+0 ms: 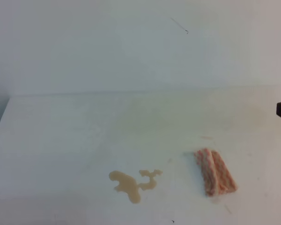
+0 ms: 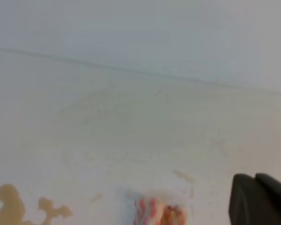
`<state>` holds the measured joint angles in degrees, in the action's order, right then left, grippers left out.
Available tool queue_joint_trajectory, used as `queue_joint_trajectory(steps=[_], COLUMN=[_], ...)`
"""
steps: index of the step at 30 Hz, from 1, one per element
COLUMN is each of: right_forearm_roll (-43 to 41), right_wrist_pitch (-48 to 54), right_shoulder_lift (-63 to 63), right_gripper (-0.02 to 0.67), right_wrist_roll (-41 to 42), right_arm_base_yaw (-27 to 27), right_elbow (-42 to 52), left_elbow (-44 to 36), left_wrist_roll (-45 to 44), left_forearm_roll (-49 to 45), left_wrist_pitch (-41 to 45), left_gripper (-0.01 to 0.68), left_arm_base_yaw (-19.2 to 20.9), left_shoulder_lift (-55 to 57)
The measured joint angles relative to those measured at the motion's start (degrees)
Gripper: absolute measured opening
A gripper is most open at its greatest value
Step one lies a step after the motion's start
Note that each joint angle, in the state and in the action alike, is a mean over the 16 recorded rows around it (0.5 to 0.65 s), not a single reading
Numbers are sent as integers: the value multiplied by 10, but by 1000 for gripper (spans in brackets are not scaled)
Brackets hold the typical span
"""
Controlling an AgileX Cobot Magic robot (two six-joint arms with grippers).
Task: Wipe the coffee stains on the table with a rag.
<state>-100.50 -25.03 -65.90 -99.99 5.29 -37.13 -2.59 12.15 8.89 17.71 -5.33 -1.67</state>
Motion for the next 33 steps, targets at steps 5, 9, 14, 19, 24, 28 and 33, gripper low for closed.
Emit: queue_joint_trajectory(steps=[5,9,14,19,24,28,33], right_forearm_roll=[0,0,0,-1,-1,0,44], right_wrist_pitch=[-15,-35,-58,-60,-9,74,210], right_shoulder_lift=[-1,-3,-11,-20,-27,-30,-30], right_gripper=[-4,-4,-4,-4,-4,-4,-4], right_wrist_roll=[-35,-64,-85,-52,20,85,164], right_arm_base_yaw=[0,0,0,0,0,0,0], right_elbow=[0,0,-1,-1,-1,-1,-2], left_elbow=[0,0,2,2,2,2,2], left_wrist_roll=[0,0,0,0,0,0,0], left_forearm_roll=[0,0,0,0,0,0,0], left_wrist_pitch=[0,0,1,1,1,1,1], left_gripper=[1,1,1,1,1,1,1], left_arm_base_yaw=[0,0,0,0,0,0,0], left_shoulder_lift=[0,0,1,1,1,1,1])
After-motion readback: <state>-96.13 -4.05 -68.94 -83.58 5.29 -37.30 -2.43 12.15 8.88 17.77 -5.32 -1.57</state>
